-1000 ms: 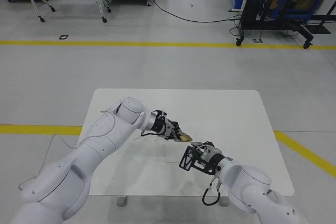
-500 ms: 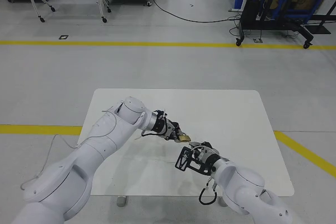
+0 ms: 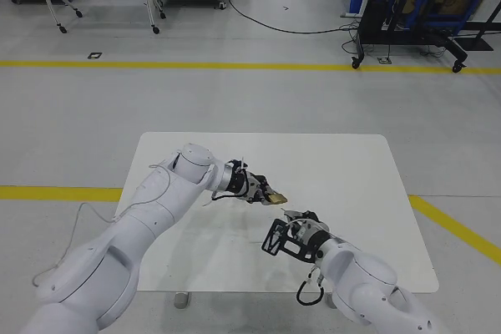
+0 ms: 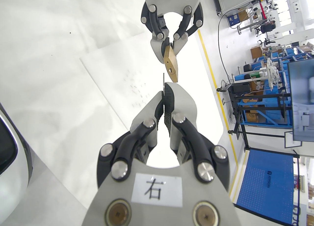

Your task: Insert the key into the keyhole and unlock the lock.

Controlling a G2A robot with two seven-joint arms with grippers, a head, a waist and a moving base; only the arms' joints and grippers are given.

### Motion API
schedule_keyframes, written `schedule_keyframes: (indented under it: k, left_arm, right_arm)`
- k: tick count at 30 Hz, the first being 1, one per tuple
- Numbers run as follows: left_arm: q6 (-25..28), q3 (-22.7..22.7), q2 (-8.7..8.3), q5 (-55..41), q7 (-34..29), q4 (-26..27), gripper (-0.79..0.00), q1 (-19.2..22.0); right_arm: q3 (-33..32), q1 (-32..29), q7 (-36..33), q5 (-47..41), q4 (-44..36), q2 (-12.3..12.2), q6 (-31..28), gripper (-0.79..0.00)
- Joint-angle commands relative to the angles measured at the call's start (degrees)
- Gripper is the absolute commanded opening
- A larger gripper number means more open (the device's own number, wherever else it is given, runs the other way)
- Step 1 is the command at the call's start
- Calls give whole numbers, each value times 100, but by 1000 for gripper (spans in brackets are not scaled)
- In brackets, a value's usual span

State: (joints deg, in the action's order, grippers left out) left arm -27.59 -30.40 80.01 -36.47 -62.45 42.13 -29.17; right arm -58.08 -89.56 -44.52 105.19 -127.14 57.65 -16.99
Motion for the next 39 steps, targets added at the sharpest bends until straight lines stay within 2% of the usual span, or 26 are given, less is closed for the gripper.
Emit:
schedule_keyframes:
  k: [1,13,21,39]
  left_arm:
    - [-26,3,5,79,83,27,-785,-4]
    - [-165,-36,31,382,297,189,-785,-70]
    - [-227,-74,41,533,336,265,-785,-113]
    - [-291,-180,50,793,271,366,-785,-186]
  right_arm:
    - [6,-15,-73,76,-21,8,13,-785]
    - [476,70,-529,773,34,150,121,-785]
    - [808,276,-724,941,265,291,114,-785]
    - [946,364,-973,1267,435,496,189,-785]
